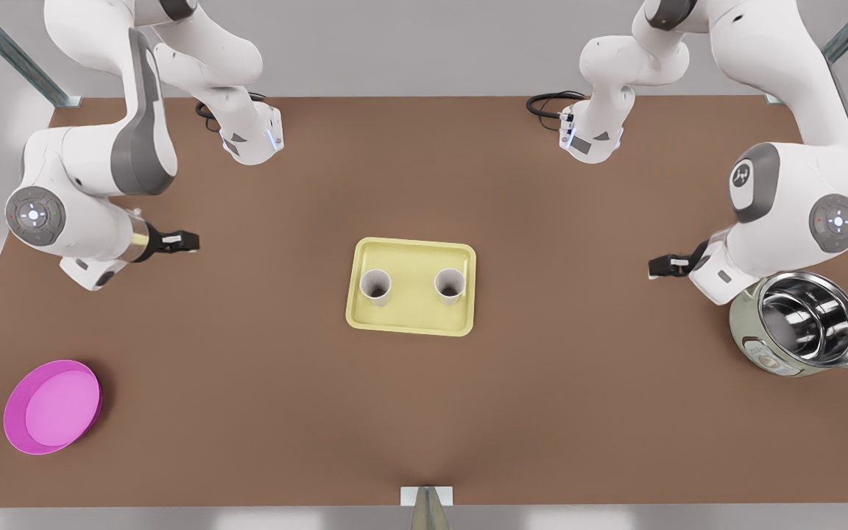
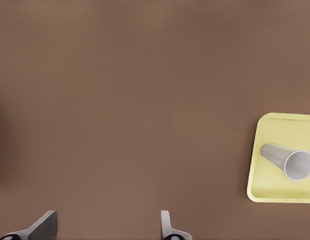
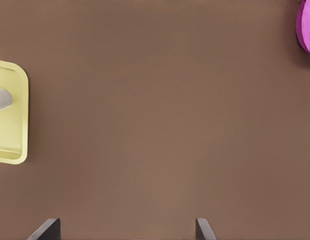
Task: Use the left arm to pick up the white IKEA cup from the tray and place it on the middle-left position; use the right arm to pick up the white IKEA cup from the tray and place it on the middle-right position
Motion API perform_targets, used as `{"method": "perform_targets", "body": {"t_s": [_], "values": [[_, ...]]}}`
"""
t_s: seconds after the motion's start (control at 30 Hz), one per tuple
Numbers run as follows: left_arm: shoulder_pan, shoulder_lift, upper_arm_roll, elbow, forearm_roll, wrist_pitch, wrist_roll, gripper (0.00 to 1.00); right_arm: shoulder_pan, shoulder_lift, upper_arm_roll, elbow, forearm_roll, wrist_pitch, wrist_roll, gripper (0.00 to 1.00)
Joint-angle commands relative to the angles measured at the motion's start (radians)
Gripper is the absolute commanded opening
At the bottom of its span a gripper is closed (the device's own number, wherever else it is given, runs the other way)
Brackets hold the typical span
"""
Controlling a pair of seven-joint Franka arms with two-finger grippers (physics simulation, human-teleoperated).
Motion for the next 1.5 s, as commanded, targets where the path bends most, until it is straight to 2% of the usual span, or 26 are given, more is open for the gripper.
{"method": "perform_targets", "body": {"t_s": [0.0,0.13,0.2,0.23,0.37,0.5,0.57,0.6,0.67,0.8,0.87,0.93,0.97,1.0,1.1,1.2,1.27,1.3,1.37,1.47], "values": [[-0.004,-0.002,-0.003,-0.002,-0.005,0.124,-0.034,1.00,-0.003,-0.001,0.000,0.000,-0.002,0.076,-0.024,1.00],[-0.012,-0.005,-0.037,-0.005,-0.004,0.109,0.010,1.00,0.002,0.002,0.031,0.000,-0.002,0.092,-0.019,1.00],[-0.018,0.005,-0.056,-0.008,0.007,0.111,0.013,1.00,0.061,0.033,0.046,0.000,0.000,0.104,-0.010,1.00],[-0.020,0.011,-0.056,-0.008,0.008,0.118,0.011,1.00,0.110,0.051,0.048,-0.001,0.000,0.171,-0.005,1.00],[-0.030,0.028,-0.057,-0.008,0.012,0.144,0.010,1.00,0.348,0.206,0.049,-0.003,0.053,0.426,0.399,1.00],[-0.110,0.057,-0.057,-0.009,0.076,0.144,0.005,1.00,0.433,0.311,0.052,0.000,0.053,0.555,0.599,1.00],[-0.119,0.031,-0.059,-0.103,0.062,0.316,0.013,1.00,0.442,0.324,0.052,0.000,0.052,0.564,0.627,1.00],[-0.128,0.034,-0.060,-0.103,0.073,0.325,0.001,1.00,0.442,0.331,0.052,0.000,0.053,0.564,0.628,1.00],[-0.190,0.055,-0.062,-0.100,0.059,0.348,-0.735,1.00,0.445,0.352,0.052,0.000,0.044,0.573,0.627,1.00],[-0.217,0.061,-0.060,-0.100,0.058,0.342,-0.766,1.00,0.439,0.377,0.052,-0.012,0.046,0.580,0.616,1.00],[-0.219,0.061,-0.060,-0.103,0.050,0.339,-0.821,1.00,0.439,0.393,0.052,-0.044,0.026,0.656,0.613,1.00],[-0.257,0.075,-0.062,-0.103,0.027,0.339,-1.205,1.00,0.437,0.366,0.052,-0.129,0.021,0.742,0.608,1.00],[-0.270,0.077,-0.062,-0.103,0.027,0.339,-1.240,1.00,0.437,0.344,0.052,-0.181,0.021,0.788,0.608,1.00],[-0.270,0.074,-0.062,-0.097,0.031,0.336,-1.101,1.00,0.440,0.337,0.052,-0.213,0.021,0.820,0.608,1.00],[-0.291,0.069,-0.062,-0.094,0.041,0.249,-0.302,1.00,0.454,0.341,0.063,-0.235,0.026,0.840,0.624,1.00],[-0.322,0.075,-0.063,-0.100,0.038,0.256,-0.240,1.00,0.476,0.358,0.063,-0.235,0.032,0.840,0.630,1.00],[-0.392,0.086,-0.062,-0.100,0.031,0.272,-0.337,1.00,0.483,0.378,0.063,-0.235,0.032,0.840,0.637,1.00],[-0.421,0.090,-0.063,-0.100,0.031,0.276,-0.349,1.00,0.486,0.392,0.063,-0.235,0.032,0.839,0.637,0.95],[-0.464,0.136,-0.063,-0.095,0.028,0.307,-0.404,1.00,0.486,0.393,0.063,-0.235,0.033,0.837,0.647,0.63],[-0.512,0.224,-0.062,-0.095,0.035,0.376,-0.447,1.00,0.486,0.393,0.063,-0.235,0.033,0.836,0.654,0.32]]}}
